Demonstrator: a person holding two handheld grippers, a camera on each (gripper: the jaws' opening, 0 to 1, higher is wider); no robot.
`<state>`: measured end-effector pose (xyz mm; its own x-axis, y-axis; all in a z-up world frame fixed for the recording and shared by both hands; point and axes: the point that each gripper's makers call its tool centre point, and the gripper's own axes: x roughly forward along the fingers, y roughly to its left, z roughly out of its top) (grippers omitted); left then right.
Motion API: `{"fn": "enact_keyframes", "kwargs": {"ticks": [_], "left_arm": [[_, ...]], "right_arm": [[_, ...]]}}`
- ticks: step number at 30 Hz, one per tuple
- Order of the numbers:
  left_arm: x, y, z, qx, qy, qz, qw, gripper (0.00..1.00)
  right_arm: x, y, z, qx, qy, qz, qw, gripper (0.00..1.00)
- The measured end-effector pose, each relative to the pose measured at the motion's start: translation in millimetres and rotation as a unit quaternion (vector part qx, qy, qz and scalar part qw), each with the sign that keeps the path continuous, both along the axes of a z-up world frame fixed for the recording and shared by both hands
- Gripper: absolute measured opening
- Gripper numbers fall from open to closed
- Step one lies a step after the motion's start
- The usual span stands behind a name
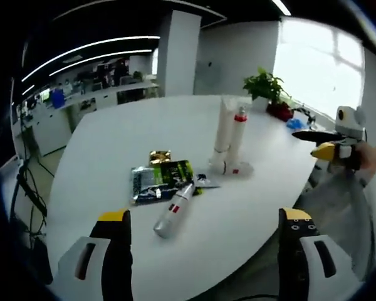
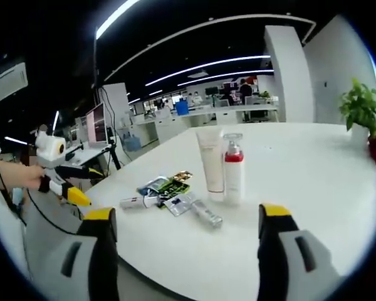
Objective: Arrange the skincare products in the storage area until every visible bottle or jar stands upright without overlapping.
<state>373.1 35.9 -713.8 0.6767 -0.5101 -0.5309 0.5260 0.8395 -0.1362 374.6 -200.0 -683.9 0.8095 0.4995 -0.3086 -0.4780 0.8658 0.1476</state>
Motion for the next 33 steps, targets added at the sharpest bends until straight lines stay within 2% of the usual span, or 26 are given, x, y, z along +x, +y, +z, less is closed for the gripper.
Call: {"fn": "enact_keyframes", "kwargs": {"ticks": [5,7,8,9,12,18,22,27,33], "left_arm": [[-0.4,5.4,-0.5,-0.007,-0.014,0.021,0.9996,0.96],[7.0,8.9,11.4,-0.001,-0.049,0.033,0.9983,0.95],[8.5,8.1,17.0,-0.020,-0.057,0.043,0.9973,0.95],[8.1,9.0,16.7,-0.027,-0.052,0.049,0.9971,0.95],[8.1,14.9,12.2,-0.004,-0.049,0.058,0.9971,0.94],[7.1,19.4,9.2,-0.005,-0.030,0.085,0.9959,0.93],[4.7,18.1,8.9,0.001,-0.028,0.095,0.9951,0.94],[4.4,16.6,9.3,0.009,-0.035,0.091,0.9952,0.93],[4.0,16.9,6.7,0.009,-0.030,0.088,0.9956,0.92]], "right_arm": [[-0.9,1.9,-1.2,-0.005,0.000,0.005,1.0000,0.92],[-2.2,3.4,-2.2,-0.010,0.001,0.009,0.9999,0.90],[-2.4,4.2,-2.7,-0.012,0.002,0.012,0.9999,0.90],[-2.4,4.1,-2.9,-0.012,0.002,0.012,0.9998,0.89],[-3.5,4.2,-4.2,-0.016,0.003,0.016,0.9997,0.87],[-5.3,9.5,-3.8,-0.025,-0.004,0.033,0.9991,0.85],[-6.9,11.6,-5.6,-0.025,0.001,0.040,0.9989,0.83],[-8.0,14.5,-6.5,-0.022,0.005,0.048,0.9986,0.82],[-8.9,15.9,-7.6,-0.023,0.007,0.054,0.9983,0.82]]}}
